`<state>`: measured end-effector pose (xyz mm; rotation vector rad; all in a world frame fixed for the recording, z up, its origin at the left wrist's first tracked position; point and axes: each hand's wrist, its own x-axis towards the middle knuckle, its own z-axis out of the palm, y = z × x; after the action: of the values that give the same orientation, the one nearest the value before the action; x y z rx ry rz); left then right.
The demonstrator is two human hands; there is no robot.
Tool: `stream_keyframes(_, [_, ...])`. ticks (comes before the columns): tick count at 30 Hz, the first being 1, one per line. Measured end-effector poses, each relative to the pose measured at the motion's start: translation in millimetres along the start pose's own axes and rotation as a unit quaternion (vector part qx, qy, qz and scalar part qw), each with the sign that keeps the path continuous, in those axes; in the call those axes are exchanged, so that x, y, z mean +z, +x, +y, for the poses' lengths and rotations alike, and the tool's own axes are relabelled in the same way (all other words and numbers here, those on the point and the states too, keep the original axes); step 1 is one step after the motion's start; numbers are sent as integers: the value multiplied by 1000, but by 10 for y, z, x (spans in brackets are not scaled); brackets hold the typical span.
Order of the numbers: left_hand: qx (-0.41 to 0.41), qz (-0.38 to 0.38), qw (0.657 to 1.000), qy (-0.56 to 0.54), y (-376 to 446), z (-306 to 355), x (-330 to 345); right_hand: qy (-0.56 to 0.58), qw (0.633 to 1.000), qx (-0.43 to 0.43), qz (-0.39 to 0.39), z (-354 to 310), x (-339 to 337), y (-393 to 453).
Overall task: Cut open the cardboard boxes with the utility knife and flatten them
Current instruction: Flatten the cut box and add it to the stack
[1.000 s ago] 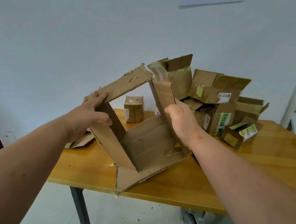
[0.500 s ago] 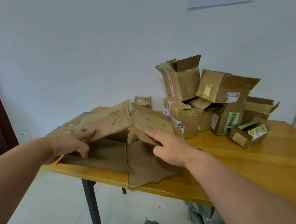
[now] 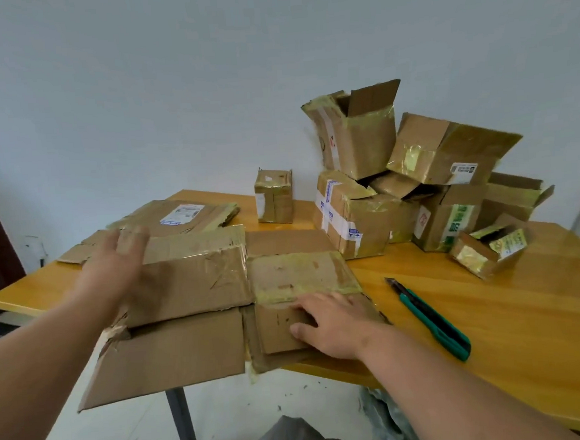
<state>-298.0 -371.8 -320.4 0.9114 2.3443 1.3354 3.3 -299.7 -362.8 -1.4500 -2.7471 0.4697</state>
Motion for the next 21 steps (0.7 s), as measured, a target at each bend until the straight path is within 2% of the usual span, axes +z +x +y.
stream_keyframes(2, [-65,-58,994,-63,20,108,-128,26,1000,10,-2,4,-15,17])
stream_keyframes(4, [-70,-106,992,-25,52,122,-209,39,999,16,0,-7,-68,31])
stream_keyframes(7, [10,-57,987,148,110,125,-233,43,999,19,4,-21,-111,19])
stream_keyframes(9, [40,-25,952,303,74,161,-211,31,999,23,17,-27,-85,-6])
stream_keyframes(10, [49,-21,937,346,43,192,-205,29,999,30,28,-28,-60,-24])
stream_keyframes(11, [56,-25,938,340,24,227,-199,30,998,42,43,-27,-34,-46])
stream_keyframes(13, [42,-52,965,253,7,283,-232,29,995,68,73,-26,0,-100])
stream_keyframes(15, [-2,-115,973,202,-87,326,-314,24,993,79,87,-33,22,-154])
stream_keyframes(18, [-72,-253,932,250,-277,288,-386,16,993,78,84,-58,46,-211])
stream_keyframes(19, [-79,-272,917,281,-343,233,-358,13,994,81,76,-67,58,-220])
stream_keyframes(21, [-61,-247,909,329,-416,34,-225,7,994,87,59,-63,82,-240])
